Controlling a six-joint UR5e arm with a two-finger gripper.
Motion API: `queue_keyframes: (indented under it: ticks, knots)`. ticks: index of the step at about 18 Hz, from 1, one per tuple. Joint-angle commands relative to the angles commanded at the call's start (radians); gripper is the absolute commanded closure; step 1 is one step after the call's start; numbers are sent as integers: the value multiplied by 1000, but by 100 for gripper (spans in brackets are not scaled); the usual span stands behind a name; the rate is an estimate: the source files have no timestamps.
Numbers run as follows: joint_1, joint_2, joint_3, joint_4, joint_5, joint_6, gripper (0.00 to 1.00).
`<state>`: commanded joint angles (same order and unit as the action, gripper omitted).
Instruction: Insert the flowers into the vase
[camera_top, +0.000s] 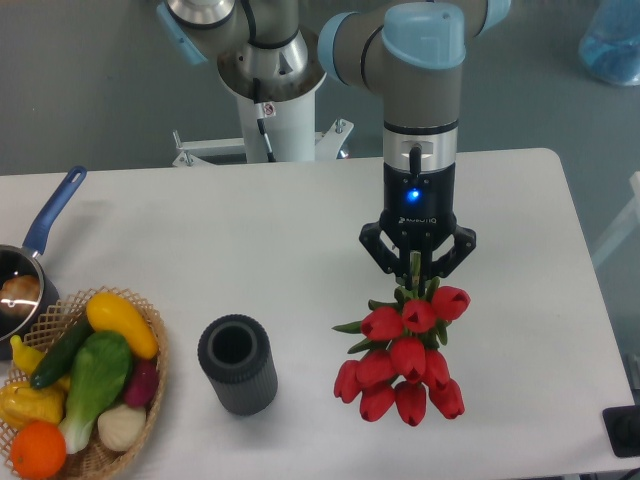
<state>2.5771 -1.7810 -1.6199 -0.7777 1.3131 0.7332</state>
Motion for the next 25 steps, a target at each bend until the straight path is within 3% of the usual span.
queue_keyframes:
  ticks: [25]
  knots:
    - [25,2,29,8,-31,-11,90]
